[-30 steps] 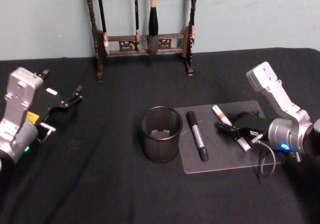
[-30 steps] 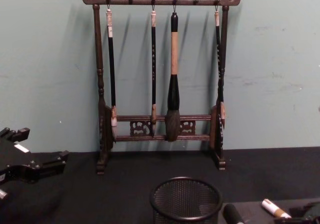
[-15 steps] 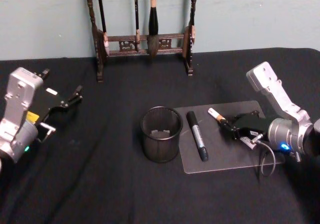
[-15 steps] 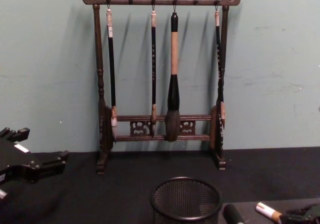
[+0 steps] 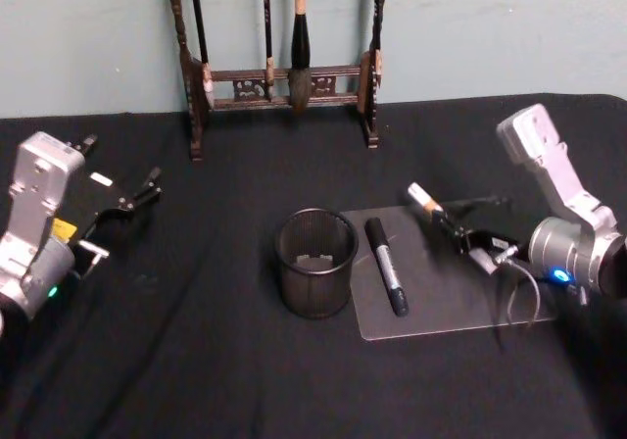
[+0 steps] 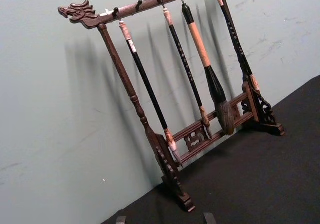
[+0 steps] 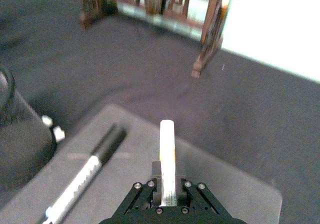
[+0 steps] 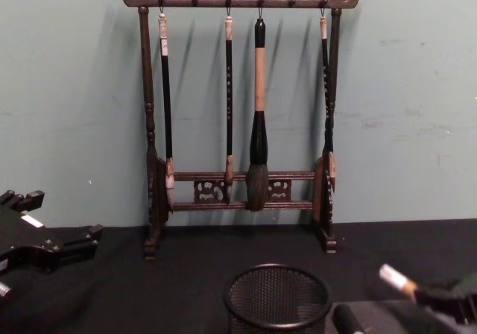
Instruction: Pick up the water-based marker from the table and place it into the pen holder.
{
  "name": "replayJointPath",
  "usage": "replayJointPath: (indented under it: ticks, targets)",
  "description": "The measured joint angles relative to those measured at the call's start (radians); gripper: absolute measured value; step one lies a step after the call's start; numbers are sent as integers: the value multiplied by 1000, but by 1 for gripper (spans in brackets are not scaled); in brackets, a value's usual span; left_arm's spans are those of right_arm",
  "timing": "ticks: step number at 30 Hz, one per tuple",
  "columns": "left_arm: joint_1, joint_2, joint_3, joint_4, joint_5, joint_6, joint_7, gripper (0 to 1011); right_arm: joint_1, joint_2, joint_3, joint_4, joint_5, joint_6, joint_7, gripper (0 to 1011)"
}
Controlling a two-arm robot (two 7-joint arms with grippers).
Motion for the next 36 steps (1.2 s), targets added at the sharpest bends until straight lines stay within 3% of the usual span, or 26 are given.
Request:
replayJointPath:
  ticks: [5,12,16,21,27,36]
  targets:
    - [0,0,0,0,0,0,0,1001,-20,-18,36,-27,19,-97,-6,161]
    - [0,0,0,0,0,0,0,1001,-33,-33,55,-55,22,-197,-9,161]
    - [0,0,0,0,0,0,0,1001,-35,-58,62,-62,22,-287,-7,161]
    - [0,0,0,0,0,0,0,1001,-34,-92,61,-55,25,-386,8,161]
    - [0,0,0,0,0,0,0,1001,-13,-159,46,-21,64,-523,64,161]
    - [0,0,0,0,0,0,0,1001,14,-211,9,20,119,-597,141,161]
